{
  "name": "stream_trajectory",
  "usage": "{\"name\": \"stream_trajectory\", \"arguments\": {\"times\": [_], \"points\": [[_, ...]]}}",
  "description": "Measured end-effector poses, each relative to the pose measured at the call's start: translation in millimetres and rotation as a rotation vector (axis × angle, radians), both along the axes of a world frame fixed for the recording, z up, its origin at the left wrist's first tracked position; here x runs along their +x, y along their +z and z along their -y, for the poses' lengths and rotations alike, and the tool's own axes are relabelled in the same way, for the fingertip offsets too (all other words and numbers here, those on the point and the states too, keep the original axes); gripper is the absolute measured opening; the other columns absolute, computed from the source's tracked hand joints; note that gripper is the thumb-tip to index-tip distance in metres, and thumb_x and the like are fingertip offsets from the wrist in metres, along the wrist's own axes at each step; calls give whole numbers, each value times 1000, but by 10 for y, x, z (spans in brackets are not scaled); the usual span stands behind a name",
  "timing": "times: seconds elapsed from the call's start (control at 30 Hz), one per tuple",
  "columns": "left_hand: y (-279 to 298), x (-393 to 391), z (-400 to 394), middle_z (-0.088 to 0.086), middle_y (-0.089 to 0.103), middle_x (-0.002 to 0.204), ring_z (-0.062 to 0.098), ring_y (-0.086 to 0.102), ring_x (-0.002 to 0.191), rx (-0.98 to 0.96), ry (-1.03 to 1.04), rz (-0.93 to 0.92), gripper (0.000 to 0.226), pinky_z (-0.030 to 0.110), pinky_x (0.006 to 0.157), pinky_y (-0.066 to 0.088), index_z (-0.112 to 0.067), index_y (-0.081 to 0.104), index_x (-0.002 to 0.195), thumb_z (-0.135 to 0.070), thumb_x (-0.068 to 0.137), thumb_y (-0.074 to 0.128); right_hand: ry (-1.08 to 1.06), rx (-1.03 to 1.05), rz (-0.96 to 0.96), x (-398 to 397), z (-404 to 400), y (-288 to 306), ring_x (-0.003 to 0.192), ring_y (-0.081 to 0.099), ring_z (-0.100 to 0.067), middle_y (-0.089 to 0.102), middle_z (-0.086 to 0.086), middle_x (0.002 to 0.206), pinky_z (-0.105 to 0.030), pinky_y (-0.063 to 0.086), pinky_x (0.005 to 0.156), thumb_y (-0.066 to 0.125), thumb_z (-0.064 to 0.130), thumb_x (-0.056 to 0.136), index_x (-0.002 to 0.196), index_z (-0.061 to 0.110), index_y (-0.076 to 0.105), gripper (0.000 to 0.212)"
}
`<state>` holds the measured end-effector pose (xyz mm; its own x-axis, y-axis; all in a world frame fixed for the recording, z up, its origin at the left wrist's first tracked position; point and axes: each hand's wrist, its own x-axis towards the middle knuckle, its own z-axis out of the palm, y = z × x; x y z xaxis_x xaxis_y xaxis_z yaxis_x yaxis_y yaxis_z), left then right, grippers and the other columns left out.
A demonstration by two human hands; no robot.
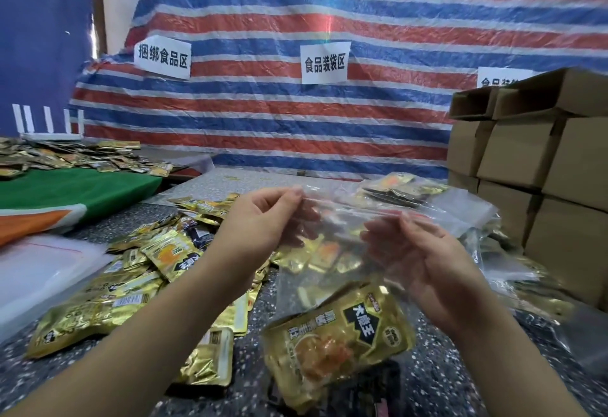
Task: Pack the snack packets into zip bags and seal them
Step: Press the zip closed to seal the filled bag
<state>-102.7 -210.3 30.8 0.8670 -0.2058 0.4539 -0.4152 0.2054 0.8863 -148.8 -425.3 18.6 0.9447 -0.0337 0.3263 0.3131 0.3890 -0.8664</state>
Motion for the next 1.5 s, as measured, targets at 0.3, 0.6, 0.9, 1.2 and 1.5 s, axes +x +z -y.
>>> {"name": "stream_trajectory", "arguments": {"times": [0.3,0.6,0.9,1.2,1.5], "points": [[-228,47,102,2,73,75,16,68,63,139,99,189,26,26,56,54,-14,70,86,-19,99,48,-764,-1019,496,19,-99,341,102,56,10,65,18,104,-6,39,83,65,27,94,110,25,66,16],[-323,161,-66,8,70,73,18,67,62,135,225,184,24,32,59,56,-11,70,87,-17,101,50,-167,-1523,386,552,-586,452,71,61,-18,68,-3,78,-38,50,66,59,37,97,86,14,68,27],[-403,272,-65,1,70,69,14,66,59,151,211,48,24,23,54,53,-9,70,86,-16,100,53,-148,-1491,344,663,-577,324,56,53,-15,65,-7,71,-39,45,58,58,38,98,76,11,64,36],[-506,307,-58,3,69,73,12,67,58,261,325,154,26,16,52,47,-19,70,80,-20,100,55,-140,-1410,282,758,-593,227,64,61,-13,69,1,69,-41,52,66,66,33,94,75,21,68,22],[-440,272,-59,-2,68,67,5,60,55,160,282,93,27,16,49,47,-12,70,82,-17,101,52,-161,-1394,189,676,-603,358,55,66,-7,71,5,64,-35,58,61,67,43,92,70,21,71,31]]}}
